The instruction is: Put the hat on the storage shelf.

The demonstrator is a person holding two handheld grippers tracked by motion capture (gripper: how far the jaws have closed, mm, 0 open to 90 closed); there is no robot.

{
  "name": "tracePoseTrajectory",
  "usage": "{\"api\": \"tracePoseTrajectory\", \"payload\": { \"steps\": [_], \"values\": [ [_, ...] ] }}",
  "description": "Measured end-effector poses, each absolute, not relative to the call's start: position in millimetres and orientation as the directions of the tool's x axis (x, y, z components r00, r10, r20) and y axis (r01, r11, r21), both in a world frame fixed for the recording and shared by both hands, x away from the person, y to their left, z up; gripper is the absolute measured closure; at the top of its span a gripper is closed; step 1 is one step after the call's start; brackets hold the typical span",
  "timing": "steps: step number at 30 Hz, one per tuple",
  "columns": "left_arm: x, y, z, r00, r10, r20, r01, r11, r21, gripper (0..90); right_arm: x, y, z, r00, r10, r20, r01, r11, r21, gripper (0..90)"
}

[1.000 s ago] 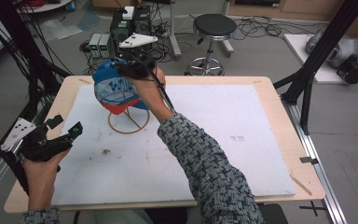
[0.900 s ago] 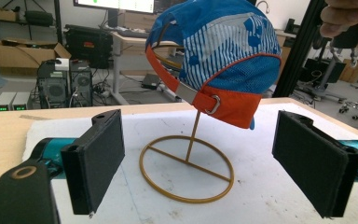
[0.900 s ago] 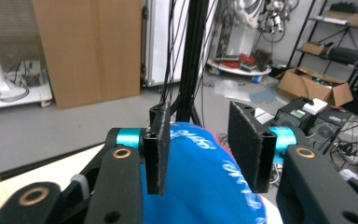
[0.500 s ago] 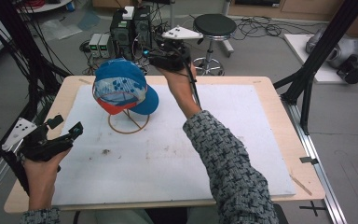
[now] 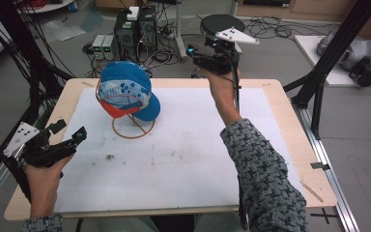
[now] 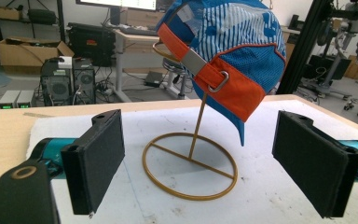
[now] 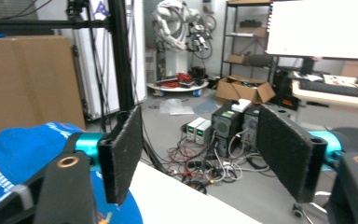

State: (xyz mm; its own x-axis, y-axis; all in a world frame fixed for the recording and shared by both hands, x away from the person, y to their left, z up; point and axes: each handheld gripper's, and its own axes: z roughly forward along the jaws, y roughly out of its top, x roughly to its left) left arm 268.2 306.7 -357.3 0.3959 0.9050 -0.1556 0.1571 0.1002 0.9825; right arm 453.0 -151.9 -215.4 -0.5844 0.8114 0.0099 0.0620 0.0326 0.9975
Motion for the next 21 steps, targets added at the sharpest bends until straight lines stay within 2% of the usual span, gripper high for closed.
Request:
{"api": "tracePoseTrajectory", "payload": {
  "steps": [5,15,21],
  "values": [
    [268.0,306.6,-357.4,0.396,0.905,-0.154,0.160,0.097,0.982,17.0,445.4,-176.1,-216.1,-0.556,0.831,0.009,0.046,0.020,0.999,30.4],
    [269.2,304.6,-359.2,0.397,0.905,-0.153,0.167,0.093,0.982,17.0,421.2,-247.1,-229.7,-0.460,0.885,0.069,0.046,-0.054,0.997,18.2],
    [270.2,303.4,-360.3,0.395,0.906,-0.151,0.173,0.088,0.981,17.0,405.3,-277.6,-246.8,-0.410,0.911,0.043,0.037,-0.031,0.999,12.7]
  ]
}}
